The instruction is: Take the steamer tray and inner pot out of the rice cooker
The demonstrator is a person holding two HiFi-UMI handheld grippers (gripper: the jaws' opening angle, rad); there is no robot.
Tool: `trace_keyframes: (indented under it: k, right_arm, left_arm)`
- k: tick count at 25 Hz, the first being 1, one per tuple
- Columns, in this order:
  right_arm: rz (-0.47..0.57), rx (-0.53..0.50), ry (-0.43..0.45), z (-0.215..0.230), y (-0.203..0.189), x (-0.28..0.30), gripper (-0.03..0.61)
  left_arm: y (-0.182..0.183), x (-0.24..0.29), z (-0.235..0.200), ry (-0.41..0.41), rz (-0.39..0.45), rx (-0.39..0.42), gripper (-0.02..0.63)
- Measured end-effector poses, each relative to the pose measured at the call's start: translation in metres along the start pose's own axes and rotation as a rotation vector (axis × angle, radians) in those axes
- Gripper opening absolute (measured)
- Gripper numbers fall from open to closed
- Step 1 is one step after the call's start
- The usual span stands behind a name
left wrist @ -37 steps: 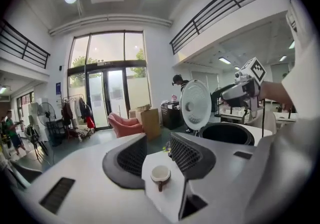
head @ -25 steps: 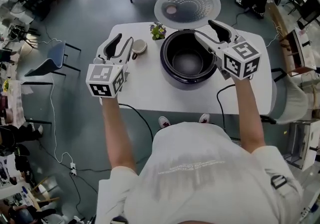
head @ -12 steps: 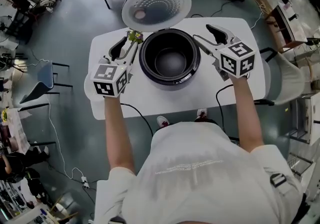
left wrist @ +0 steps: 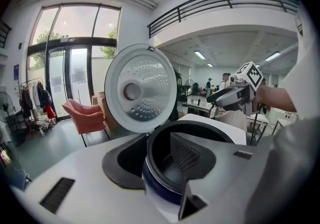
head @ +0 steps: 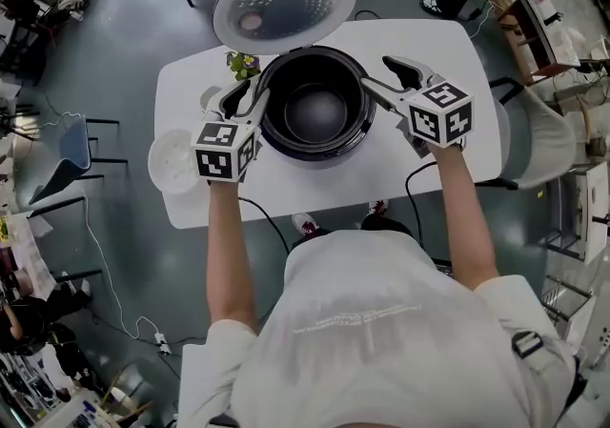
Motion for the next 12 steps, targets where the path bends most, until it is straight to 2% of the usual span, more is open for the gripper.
trace_keyframes:
  k: [8, 12]
  right_arm:
    - [-0.104, 0.009, 0.049, -0.002, -0.026, 0.027, 0.291]
    - [-0.161, 0.008, 0.065, -0.004, -0.039, 0.038, 0.291]
  left_arm:
    - [-0.043, 0.021, 0.003, -0.001, -0.126, -0.046, 0.167]
    - [-0.056, 0.025, 0.004, 0.002, -0.160, -0.067, 0.176]
Point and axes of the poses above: the fingertips, and each gripper's own axes: x forward along the fingers, z to its right, y out of its top, the point moved 5 cm from there along -x, backward along the fingers, and after that the axes turned 5 degrees about -z, right-handed, at the moved point
